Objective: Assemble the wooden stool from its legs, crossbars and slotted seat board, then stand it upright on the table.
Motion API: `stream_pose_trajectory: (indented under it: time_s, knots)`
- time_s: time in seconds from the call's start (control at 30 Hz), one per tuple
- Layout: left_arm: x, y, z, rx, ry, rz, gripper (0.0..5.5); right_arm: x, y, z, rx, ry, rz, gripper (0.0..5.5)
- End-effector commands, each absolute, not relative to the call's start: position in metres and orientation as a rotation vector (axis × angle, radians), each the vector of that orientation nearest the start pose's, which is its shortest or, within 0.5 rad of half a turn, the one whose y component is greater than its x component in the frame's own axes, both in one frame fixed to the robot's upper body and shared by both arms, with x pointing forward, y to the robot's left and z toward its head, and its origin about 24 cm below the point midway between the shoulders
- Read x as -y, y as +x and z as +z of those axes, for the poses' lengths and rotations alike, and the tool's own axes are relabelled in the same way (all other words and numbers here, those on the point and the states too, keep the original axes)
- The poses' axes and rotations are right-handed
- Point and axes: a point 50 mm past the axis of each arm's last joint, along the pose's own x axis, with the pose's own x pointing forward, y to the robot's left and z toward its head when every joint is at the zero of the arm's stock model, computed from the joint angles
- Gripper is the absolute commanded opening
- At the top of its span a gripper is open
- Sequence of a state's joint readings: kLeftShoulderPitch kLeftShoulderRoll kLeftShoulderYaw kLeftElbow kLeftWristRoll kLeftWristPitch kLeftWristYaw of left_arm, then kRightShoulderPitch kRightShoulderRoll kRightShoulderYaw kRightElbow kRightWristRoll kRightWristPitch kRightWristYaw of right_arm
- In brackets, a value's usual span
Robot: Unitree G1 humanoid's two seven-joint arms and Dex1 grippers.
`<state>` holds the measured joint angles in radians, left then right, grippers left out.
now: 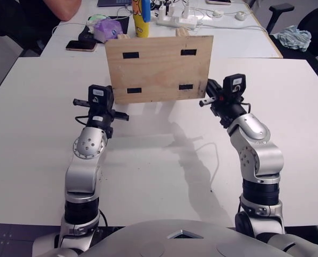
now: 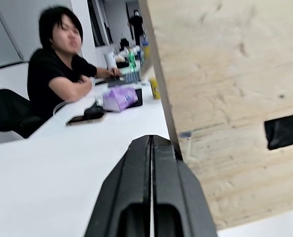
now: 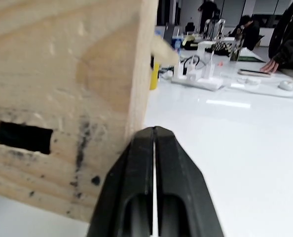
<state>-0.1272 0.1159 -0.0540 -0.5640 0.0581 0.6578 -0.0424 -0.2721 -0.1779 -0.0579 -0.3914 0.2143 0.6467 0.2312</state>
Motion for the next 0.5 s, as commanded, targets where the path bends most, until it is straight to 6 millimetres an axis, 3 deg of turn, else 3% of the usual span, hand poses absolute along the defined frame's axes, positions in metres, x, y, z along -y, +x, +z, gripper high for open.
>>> stream_pose_trajectory:
  time_s: [0.03, 0.5]
  knots:
    - [-0.118, 0.257, 0.161, 0.119, 0.108, -0.257, 0.04, 0.115, 0.280, 0.176, 0.129, 0.081, 0.514, 0.00]
    - [-0.134, 0.285, 0.193, 0.207, 0.105, -0.242, 0.04, 0.112, 0.296, 0.201, 0.220, 0.172, 0.439, 0.00]
